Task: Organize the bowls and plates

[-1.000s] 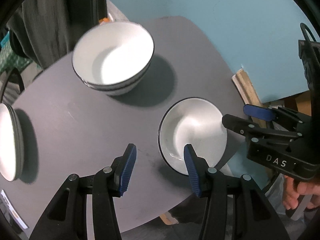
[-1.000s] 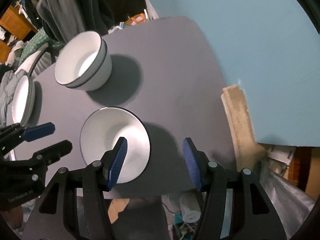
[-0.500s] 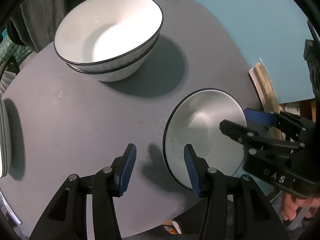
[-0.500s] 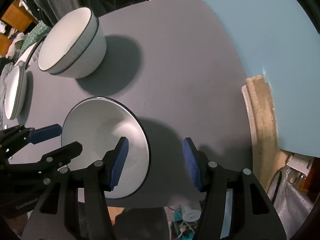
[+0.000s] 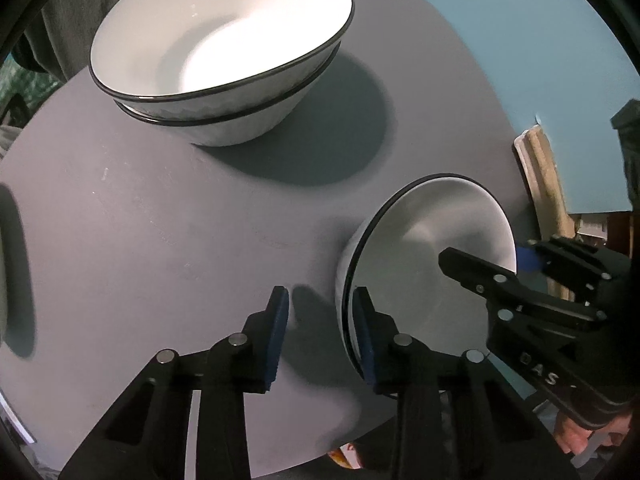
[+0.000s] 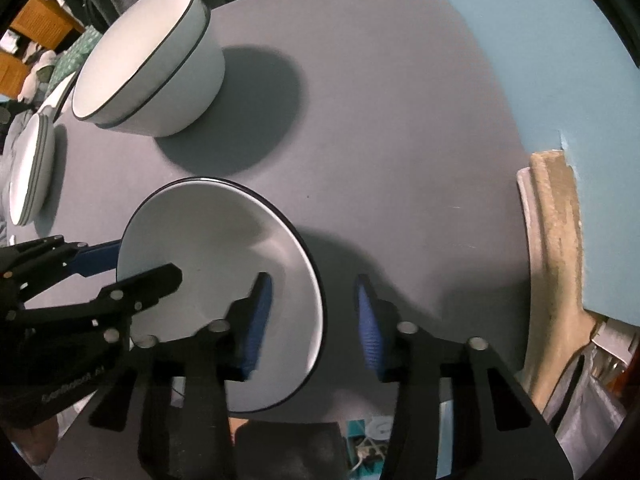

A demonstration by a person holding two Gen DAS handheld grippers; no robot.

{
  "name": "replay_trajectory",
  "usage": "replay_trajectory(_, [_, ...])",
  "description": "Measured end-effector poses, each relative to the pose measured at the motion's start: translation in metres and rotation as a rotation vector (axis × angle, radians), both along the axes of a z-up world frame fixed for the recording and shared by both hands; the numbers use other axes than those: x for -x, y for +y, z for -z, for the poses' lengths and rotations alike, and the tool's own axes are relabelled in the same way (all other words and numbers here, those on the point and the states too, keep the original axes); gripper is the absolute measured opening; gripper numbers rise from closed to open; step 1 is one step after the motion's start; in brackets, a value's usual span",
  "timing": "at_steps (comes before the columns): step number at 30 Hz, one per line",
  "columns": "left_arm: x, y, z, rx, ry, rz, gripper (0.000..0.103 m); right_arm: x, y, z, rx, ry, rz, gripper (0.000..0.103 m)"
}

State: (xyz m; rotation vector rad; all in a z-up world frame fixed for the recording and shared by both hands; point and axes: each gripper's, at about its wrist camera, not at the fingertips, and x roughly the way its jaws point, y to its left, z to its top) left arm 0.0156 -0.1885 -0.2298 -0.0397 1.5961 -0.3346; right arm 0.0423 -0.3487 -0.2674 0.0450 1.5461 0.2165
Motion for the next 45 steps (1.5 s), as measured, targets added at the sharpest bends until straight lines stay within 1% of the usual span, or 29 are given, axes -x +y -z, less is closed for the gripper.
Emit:
replay_trajectory(1, [0.0, 0.001, -0.001, 0.008, 0.002, 0.001, 0.028, -0.001, 0.001, 0.001, 0.001, 0.005, -0.002, 0.028])
replay_trajectory(3, [0.001, 0.0, -0.001, 0.005, -0.002, 0.006, 0.027, -0.001, 0.003, 0.004, -0.002, 0.016, -0.002, 0.015])
replay_trajectory(6, [0.004, 0.0, -0.004, 0.018, -0.002, 0.012, 0.02, -0.004, 0.005, 0.004, -0.002, 0.022, 0.001, 0.014])
replay_trajectory(8, [0.006, -0.003, -0.006, 0.01, -0.006, 0.018, 0.016, -0.006, 0.004, 0.005, -0.022, 0.036, 0.014, 0.012])
replay_trajectory(11, [0.011, -0.006, -0.01, 0.008, -0.014, 0.017, 0.016, -0.012, 0.004, 0.006, -0.085, 0.067, 0.026, 0.011])
replay_trajectory(15, [0.016, 0.003, -0.013, -0.009, -0.013, -0.017, 0.016, -0.018, 0.021, 0.006, -0.068, 0.056, -0.022, 0.01])
replay_trajectory(22, [0.016, 0.028, -0.016, -0.029, -0.01, -0.092, 0.016, -0.032, 0.057, 0.007, -0.08, 0.053, -0.105, 0.01])
replay_trajectory(26, [0.016, 0.044, -0.015, -0.029, 0.0, -0.145, 0.016, -0.028, 0.075, 0.016, -0.08, 0.051, -0.15, 0.01])
replay_trajectory(27, [0.013, 0.047, -0.014, -0.034, -0.001, -0.15, 0.016, -0.019, 0.084, 0.019, -0.077, 0.049, -0.164, 0.011])
replay_trajectory(29, [0.011, 0.054, -0.01, -0.042, -0.007, -0.161, 0.016, -0.021, 0.094, 0.019, -0.083, 0.049, -0.182, 0.011])
replay_trajectory(33, [0.013, 0.057, -0.011, -0.027, -0.006, -0.185, 0.016, -0.018, 0.101, 0.02, -0.08, 0.048, -0.21, 0.011])
replay_trajectory(36, [0.017, 0.05, -0.007, -0.027, -0.002, -0.195, 0.016, -0.023, 0.11, 0.023, -0.079, 0.047, -0.212, 0.011])
replay_trajectory(37, [0.02, 0.055, -0.003, -0.026, 0.001, -0.197, 0.016, -0.023, 0.111, 0.024, -0.084, 0.048, -0.209, 0.011])
replay_trajectory(39, [0.023, 0.052, 0.001, -0.027, 0.007, -0.198, 0.016, -0.015, 0.098, 0.02, -0.091, 0.053, -0.2, 0.012])
replay_trajectory(43, [0.023, 0.049, 0.005, -0.021, 0.02, -0.206, 0.016, -0.014, 0.09, 0.024, -0.089, 0.054, -0.191, 0.012])
replay_trajectory(45, [0.023, 0.05, 0.007, -0.016, 0.027, -0.215, 0.016, -0.014, 0.084, 0.02, -0.091, 0.047, -0.196, 0.012])
